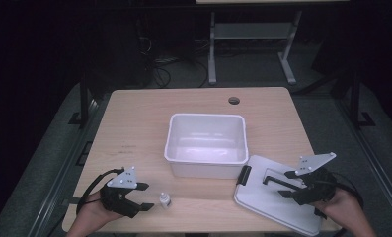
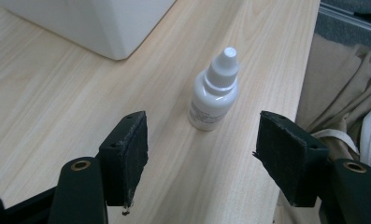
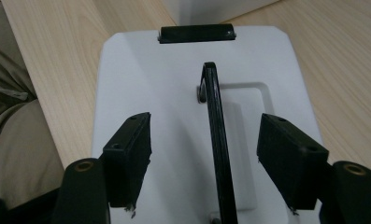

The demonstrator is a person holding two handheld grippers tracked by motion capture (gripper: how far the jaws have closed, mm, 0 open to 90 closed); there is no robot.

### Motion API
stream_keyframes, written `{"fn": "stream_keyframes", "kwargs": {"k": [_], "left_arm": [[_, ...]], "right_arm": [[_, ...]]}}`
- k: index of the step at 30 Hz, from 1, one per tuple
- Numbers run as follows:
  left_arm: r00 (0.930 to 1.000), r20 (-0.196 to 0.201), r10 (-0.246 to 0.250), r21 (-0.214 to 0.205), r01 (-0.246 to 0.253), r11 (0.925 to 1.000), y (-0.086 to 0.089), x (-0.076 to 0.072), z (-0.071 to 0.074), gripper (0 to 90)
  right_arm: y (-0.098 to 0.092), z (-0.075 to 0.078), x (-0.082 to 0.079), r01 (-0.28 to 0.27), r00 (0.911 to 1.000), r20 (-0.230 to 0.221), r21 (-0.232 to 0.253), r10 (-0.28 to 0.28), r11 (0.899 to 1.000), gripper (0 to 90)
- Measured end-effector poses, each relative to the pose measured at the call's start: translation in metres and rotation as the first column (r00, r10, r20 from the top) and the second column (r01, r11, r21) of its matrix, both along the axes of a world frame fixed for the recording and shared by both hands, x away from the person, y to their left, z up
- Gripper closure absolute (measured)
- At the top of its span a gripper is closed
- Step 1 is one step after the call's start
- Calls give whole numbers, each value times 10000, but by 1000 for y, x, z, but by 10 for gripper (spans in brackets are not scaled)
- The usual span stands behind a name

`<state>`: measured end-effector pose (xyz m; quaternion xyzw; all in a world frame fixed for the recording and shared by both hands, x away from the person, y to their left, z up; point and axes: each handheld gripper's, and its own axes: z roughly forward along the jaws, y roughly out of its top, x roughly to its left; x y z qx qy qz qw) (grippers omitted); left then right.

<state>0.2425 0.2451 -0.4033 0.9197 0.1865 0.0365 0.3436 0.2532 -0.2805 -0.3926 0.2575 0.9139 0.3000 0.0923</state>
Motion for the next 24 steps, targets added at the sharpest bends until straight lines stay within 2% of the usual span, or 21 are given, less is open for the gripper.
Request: {"fn": "stream_keyframes", "kwargs": {"k": [7, 14, 18, 24], "left_arm": [[9995, -90, -303, 445, 307, 9985, -13, 3, -1, 337], [9988, -173, -456, 665, 466, 9967, -24, 5, -2, 348], [9976, -266, -637, 987, 660, 9929, -32, 7, -2, 356], [9970, -364, -684, 1206, 723, 9901, -36, 9, -2, 369]], "right_arm": [[-1, -1, -3, 73, 10000, -11, 49, -73, 10000, 337], [-5, -2, -5, 121, 9999, 19, 86, -121, 9999, 332], [-7, -1, -6, 160, 9999, 7, 87, -160, 9998, 331], [-7, -1, -7, 141, 9999, 2, 63, -141, 9999, 331]]}}
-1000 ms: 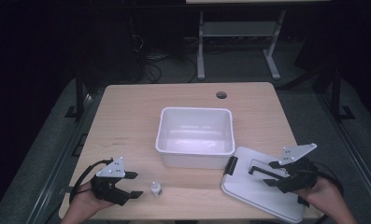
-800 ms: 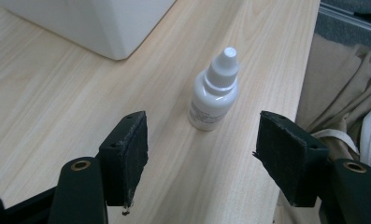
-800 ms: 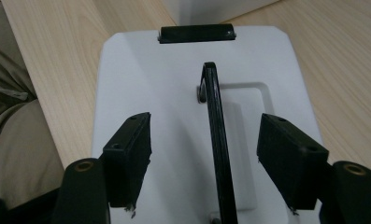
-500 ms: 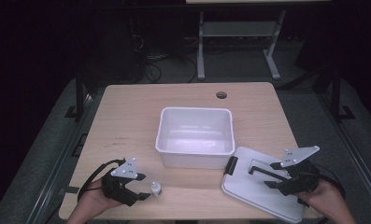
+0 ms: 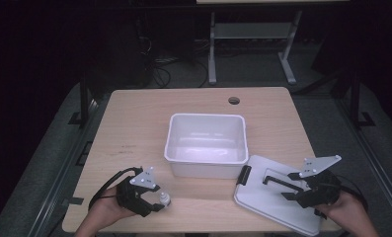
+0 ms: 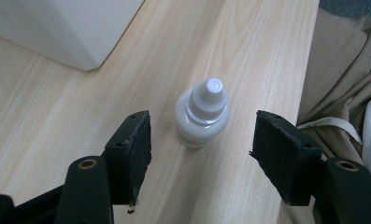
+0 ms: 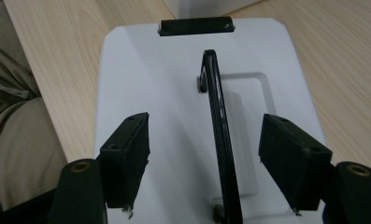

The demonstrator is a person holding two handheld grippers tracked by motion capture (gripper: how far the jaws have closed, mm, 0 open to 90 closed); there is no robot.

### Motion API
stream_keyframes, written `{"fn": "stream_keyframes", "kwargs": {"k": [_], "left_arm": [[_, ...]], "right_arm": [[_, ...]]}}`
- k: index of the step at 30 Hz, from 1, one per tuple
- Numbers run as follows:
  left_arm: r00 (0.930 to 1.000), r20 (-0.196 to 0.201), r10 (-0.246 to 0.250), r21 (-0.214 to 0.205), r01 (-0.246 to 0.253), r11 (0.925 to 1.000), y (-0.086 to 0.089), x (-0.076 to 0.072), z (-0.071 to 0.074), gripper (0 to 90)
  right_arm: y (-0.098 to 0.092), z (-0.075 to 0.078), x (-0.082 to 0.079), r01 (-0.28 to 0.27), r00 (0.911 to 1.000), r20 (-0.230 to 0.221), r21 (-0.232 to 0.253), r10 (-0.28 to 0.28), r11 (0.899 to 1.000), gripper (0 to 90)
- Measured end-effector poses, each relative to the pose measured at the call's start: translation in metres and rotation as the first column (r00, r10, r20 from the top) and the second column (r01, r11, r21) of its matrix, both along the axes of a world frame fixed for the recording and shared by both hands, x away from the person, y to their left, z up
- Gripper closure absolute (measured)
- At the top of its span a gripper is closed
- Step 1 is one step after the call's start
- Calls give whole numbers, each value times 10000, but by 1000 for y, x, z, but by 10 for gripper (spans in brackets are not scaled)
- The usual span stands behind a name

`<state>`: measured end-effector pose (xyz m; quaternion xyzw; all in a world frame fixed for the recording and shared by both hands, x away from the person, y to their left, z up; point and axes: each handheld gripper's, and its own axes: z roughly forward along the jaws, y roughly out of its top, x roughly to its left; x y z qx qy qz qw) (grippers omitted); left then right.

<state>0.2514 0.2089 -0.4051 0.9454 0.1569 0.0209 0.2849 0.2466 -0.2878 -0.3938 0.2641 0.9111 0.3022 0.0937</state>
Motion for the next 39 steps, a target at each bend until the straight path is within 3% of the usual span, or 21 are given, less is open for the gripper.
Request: {"fn": "stream_keyframes", "kwargs": {"k": [17, 39], "left_arm": [[9993, -211, -304, 722, 318, 9969, -14, 9, -3, 390], [9969, -617, -483, 947, 540, 9940, -26, 15, -4, 454]], "right_arm": [[1, 1, -1, -127, 9999, 8, -59, 127, 9999, 330], [-1, -1, -6, -151, 9998, 126, -62, 152, 9999, 319]]}}
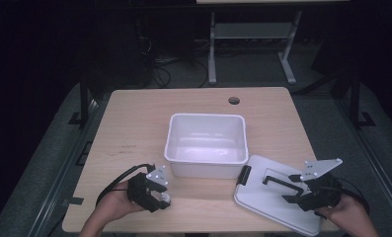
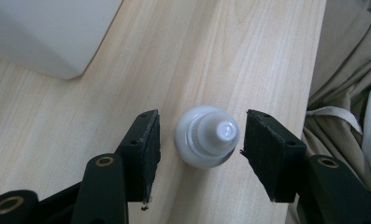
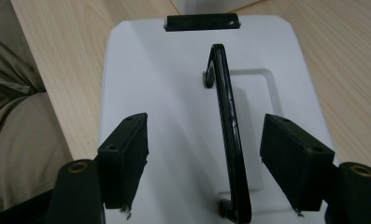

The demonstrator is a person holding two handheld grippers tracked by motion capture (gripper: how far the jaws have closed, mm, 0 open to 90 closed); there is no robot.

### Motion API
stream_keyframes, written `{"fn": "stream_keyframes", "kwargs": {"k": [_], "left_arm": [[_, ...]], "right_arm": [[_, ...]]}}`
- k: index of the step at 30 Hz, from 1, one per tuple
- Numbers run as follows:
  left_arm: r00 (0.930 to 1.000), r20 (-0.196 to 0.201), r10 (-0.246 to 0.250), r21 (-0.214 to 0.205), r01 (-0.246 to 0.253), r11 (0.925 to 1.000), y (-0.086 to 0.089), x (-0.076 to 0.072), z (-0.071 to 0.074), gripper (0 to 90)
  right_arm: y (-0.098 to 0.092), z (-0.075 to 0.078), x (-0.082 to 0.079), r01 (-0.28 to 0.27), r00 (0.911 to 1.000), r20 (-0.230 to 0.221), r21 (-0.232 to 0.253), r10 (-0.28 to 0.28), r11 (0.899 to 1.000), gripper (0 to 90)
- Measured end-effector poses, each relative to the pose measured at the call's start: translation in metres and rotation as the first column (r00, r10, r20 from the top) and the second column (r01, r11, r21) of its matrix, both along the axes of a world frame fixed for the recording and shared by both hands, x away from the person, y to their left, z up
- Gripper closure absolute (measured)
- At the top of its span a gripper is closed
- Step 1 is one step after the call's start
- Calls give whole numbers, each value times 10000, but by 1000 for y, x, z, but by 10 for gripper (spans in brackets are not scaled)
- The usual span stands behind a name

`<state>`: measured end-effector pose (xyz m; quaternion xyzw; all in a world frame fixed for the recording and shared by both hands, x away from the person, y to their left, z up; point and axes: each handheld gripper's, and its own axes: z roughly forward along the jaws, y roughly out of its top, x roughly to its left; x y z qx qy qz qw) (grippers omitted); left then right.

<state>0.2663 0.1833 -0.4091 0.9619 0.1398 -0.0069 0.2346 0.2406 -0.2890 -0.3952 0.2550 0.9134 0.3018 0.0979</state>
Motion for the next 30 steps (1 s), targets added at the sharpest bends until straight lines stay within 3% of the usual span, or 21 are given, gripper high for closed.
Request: {"fn": "stream_keyframes", "kwargs": {"k": [7, 22, 30], "left_arm": [[9996, 153, -246, 322, 241, 9992, -3, 0, 1, 505], [9992, -71, -398, 575, 401, 9975, -9, 3, -3, 583], [9989, 25, -464, 605, 462, 9971, -9, 2, -2, 594]], "right_arm": [[0, -3, -2, -6, 9999, -114, -23, 5, 10000, 312], [-1, -2, -3, 8, 10000, -69, -13, -8, 10000, 305], [-3, -2, -2, 39, 10000, -76, -32, -39, 10000, 305]]}}
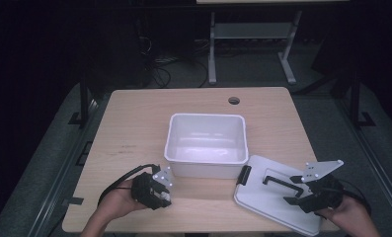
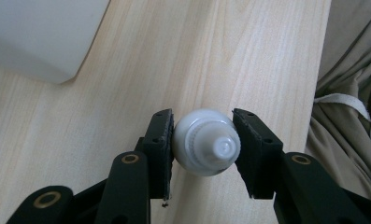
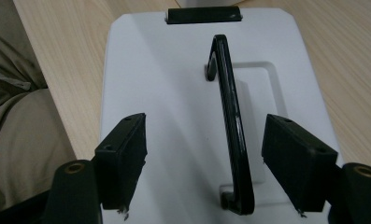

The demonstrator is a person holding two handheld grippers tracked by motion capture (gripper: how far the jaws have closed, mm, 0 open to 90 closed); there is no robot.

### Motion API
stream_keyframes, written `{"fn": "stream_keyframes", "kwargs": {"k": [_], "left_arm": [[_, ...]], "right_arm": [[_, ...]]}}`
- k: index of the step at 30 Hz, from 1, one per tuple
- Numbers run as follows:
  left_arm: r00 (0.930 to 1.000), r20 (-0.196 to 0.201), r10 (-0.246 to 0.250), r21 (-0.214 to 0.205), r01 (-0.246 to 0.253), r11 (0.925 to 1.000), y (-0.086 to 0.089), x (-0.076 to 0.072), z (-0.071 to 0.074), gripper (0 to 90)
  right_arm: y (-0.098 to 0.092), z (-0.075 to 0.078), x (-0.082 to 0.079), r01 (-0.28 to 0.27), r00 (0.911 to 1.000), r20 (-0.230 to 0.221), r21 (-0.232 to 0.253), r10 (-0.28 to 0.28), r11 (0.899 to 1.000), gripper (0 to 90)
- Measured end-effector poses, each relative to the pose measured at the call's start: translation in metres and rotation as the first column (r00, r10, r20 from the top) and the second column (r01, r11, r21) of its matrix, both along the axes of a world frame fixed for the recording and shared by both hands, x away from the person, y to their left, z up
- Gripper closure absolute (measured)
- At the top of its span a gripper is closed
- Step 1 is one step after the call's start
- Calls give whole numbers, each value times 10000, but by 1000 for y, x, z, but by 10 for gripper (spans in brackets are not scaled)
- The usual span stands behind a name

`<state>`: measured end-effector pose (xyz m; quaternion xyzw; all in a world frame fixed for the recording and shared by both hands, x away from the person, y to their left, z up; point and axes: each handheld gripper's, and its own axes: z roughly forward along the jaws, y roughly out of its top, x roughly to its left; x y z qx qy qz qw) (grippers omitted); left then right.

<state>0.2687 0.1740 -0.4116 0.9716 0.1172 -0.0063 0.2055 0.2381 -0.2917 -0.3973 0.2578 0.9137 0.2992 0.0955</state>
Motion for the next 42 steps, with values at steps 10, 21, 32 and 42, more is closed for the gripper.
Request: {"fn": "stream_keyframes", "kwargs": {"k": [10, 21, 32, 42], "left_arm": [[10000, -17, -14, -100, 14, 9999, 1, 0, 6, 596], [9999, 142, 95, -87, -94, 9999, 7, 0, 19, 596], [9996, 193, 214, -150, -212, 9997, 16, 0, 35, 596], [9986, 303, 431, -87, -428, 9990, 25, 2, 55, 596]], "right_arm": [[1, -2, 2, 14, 10000, -13, -26, -14, 10000, 301], [2, -1, 1, -28, 10000, -38, -5, 28, 10000, 301], [5, 1, 2, 0, 10000, -21, -50, 0, 10000, 294], [3, 0, 1, 81, 9999, -89, -29, -81, 10000, 294]]}}
